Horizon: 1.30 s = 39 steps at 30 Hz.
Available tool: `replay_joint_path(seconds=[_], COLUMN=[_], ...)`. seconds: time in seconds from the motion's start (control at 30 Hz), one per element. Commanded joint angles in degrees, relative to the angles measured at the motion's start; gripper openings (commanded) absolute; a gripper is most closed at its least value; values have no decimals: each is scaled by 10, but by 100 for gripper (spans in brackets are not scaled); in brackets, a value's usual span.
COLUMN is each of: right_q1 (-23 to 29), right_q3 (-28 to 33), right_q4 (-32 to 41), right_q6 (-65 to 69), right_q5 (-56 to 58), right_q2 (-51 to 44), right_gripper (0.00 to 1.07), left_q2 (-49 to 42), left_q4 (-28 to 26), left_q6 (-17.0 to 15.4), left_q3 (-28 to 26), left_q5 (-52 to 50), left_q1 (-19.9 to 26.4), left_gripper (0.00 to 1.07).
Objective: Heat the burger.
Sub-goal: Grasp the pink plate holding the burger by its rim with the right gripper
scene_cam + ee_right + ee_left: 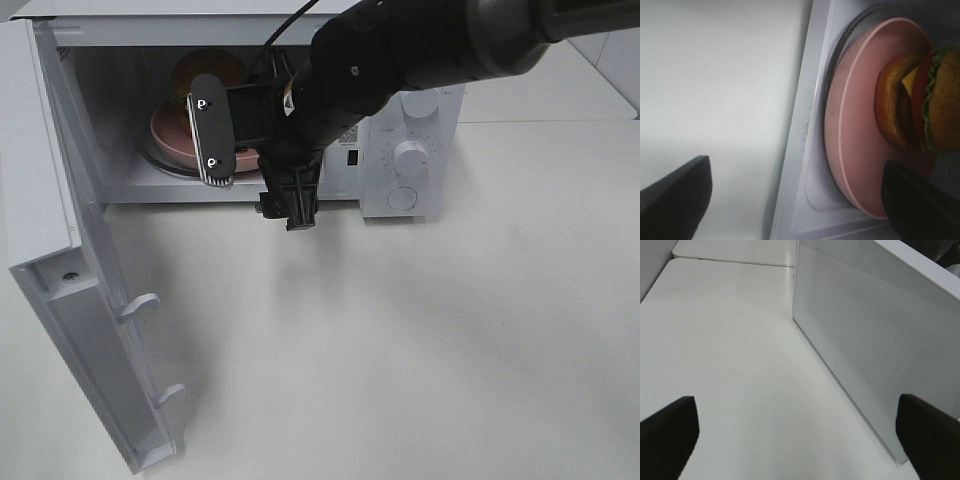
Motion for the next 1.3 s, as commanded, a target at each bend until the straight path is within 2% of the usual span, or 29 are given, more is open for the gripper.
replay_joint_path(seconds=[0.03, 0.37, 0.57, 0.77, 0.83, 0.93, 1.03, 1.2, 1.27, 1.3], right_q1=[-1, -1, -21, -21, -21, -21, -21, -21, -21, -21], right_q3=[-35, -140, -194, -219, -255, -278, -283, -290, -290, -290], right_q4=[-2, 0, 17, 18, 23, 34, 34, 49, 52, 52], right_q6=[5, 5, 5, 5, 5, 5, 3, 2, 0, 0], right_q5=[8, 34, 58, 60, 68, 74, 74, 78, 81, 81], right_q2=[30, 116, 163, 184, 207, 225, 229, 240, 242, 242], right_gripper=[88, 86, 86, 86, 86, 85, 85, 78, 61, 61], left_q2=[-4, -4, -4, -4, -4, -4, -4, -4, -4, -4], left_q4=[-4, -4, -4, -4, -4, -4, -4, -4, -4, -4], left_q6=[1, 1, 1, 1, 1, 1, 1, 1, 1, 1], left_q3=[2, 2, 2, 2, 2, 2, 2, 2, 2, 2], left_q5=[-1, -1, -1, -1, -1, -1, -1, -1, -1, -1], left_q1=[1, 1, 1, 1, 1, 1, 1, 1, 1, 1], left_gripper=[100, 100, 100, 100, 100, 100, 100, 100, 100, 100])
